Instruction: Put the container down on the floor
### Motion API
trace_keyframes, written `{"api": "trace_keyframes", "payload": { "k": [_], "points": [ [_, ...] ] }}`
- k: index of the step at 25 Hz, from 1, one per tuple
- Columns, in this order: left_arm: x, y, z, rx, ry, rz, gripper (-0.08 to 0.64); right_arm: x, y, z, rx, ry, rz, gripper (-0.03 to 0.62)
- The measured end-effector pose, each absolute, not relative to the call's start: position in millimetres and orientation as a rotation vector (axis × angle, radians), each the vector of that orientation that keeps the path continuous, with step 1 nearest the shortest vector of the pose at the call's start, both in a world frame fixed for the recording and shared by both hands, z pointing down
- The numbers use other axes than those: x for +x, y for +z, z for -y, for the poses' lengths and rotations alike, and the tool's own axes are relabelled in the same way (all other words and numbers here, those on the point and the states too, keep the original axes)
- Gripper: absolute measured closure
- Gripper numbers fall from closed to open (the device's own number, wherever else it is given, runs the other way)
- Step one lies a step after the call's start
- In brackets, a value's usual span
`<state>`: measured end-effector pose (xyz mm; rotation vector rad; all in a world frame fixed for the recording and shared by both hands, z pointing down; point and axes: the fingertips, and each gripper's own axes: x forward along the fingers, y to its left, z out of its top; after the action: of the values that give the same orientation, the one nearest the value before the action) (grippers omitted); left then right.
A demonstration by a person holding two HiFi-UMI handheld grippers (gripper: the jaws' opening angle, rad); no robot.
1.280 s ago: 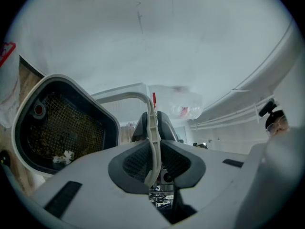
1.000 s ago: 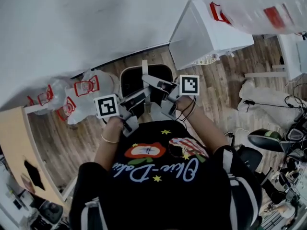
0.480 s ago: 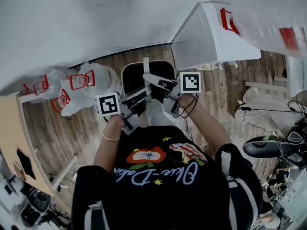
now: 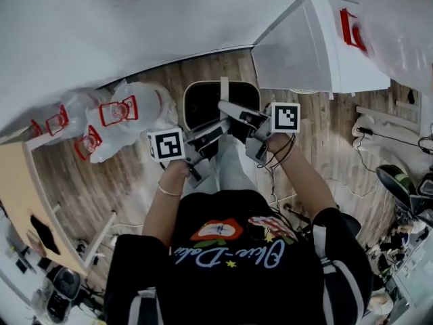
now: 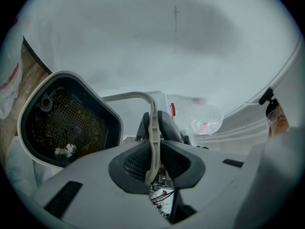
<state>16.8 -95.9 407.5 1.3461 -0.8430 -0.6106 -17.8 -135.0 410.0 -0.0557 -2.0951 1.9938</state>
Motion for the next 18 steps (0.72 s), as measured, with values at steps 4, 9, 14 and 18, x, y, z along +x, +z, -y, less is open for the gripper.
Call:
{"api": "trace_keyframes", "payload": {
  "k": [4,9,14,18],
  "points": [
    [4,441,106,1.316,-0.644,0.842,0.5,-34,441,142,-0.059,1.986,2.073,0.525],
    [-2,464,115,1.35,-0.62,0.828,0.5,-38,469,150,-0.012,1.918,2.072,0.525],
    [-5,482,119,1.355,-0.613,0.832,0.5,-46,479,155,-0.022,1.927,2.092,0.525],
    [-6,501,124,1.343,-0.62,0.829,0.5,-44,501,161,0.015,1.936,2.067,0.525]
  ]
}}
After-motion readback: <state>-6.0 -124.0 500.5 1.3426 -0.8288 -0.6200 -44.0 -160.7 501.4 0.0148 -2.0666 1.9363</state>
